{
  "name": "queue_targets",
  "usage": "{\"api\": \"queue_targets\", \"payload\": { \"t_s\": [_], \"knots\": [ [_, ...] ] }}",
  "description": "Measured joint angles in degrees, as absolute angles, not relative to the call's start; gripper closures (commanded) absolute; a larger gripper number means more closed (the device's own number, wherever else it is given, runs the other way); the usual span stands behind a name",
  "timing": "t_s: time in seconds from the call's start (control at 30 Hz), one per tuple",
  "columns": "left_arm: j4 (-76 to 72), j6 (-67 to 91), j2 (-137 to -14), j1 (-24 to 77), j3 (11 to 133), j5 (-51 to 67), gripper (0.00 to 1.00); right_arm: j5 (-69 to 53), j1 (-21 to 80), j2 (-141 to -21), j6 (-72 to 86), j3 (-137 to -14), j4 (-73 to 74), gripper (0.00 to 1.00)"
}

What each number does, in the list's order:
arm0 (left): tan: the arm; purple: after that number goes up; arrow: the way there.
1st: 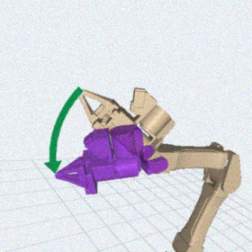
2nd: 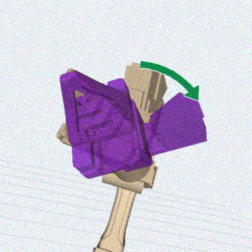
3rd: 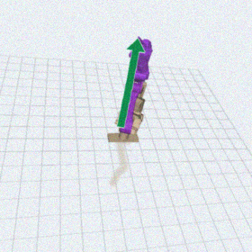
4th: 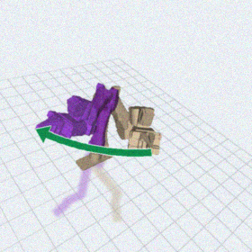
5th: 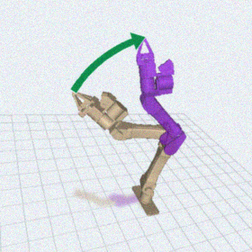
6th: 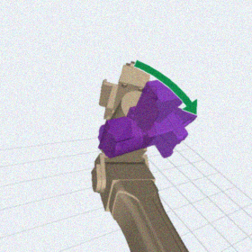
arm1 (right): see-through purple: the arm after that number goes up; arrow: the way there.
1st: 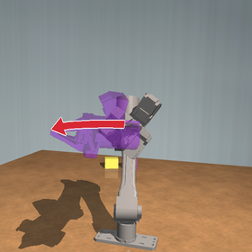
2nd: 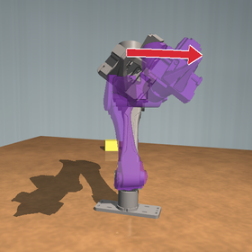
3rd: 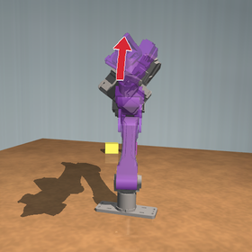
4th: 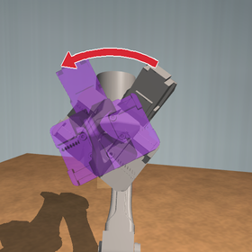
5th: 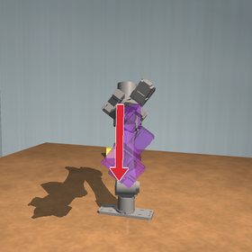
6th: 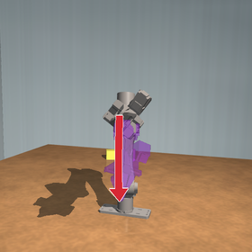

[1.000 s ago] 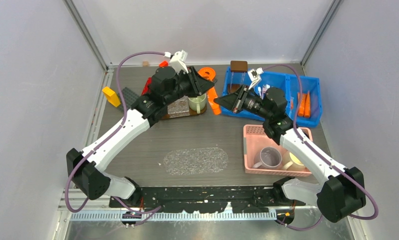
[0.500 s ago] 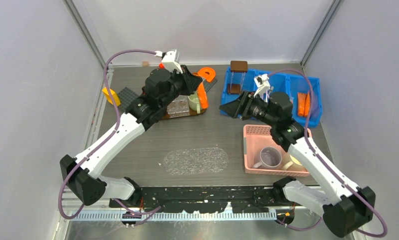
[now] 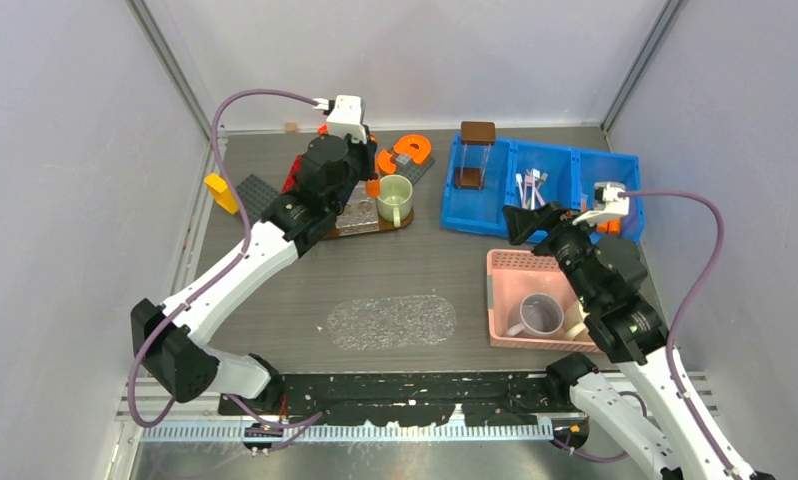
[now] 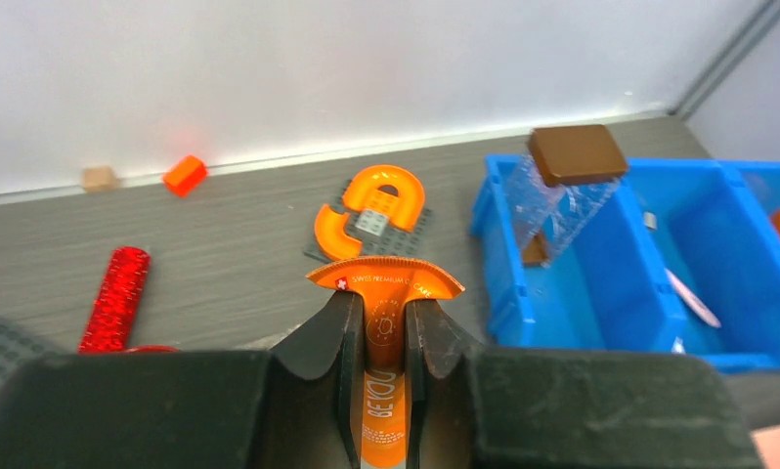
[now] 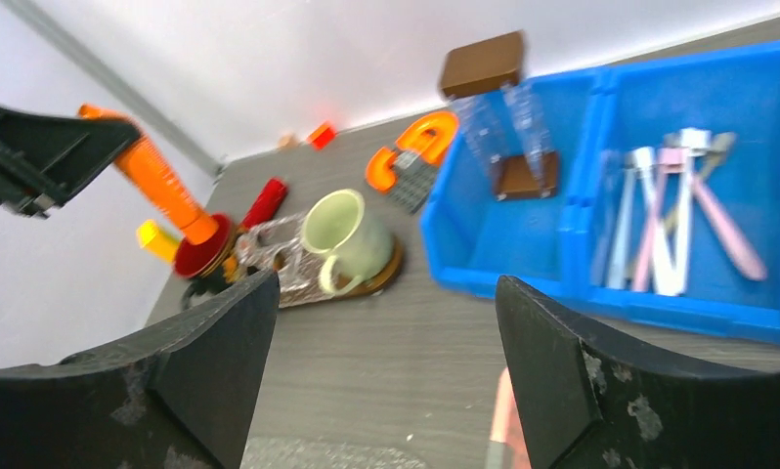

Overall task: Prepare toiletry sets of a toothbrush and toothpaste on the tray
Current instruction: Pick up the toothpaste from the storage box, then place the toothpaste in the toothpaste holder.

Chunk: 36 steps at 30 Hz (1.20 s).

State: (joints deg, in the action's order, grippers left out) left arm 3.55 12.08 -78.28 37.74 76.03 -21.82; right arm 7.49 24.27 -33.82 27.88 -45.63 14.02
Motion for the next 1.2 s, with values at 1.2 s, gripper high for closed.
{"api": "queue_targets", "payload": {
  "t_s": [1.2],
  "knots": [
    [-23.73, 12.99, -89.47, 26.46, 60.42, -29.74, 0.88, 36.49, 24.27, -18.00, 16.16, -42.41, 20.25, 0.08]
  ]
}}
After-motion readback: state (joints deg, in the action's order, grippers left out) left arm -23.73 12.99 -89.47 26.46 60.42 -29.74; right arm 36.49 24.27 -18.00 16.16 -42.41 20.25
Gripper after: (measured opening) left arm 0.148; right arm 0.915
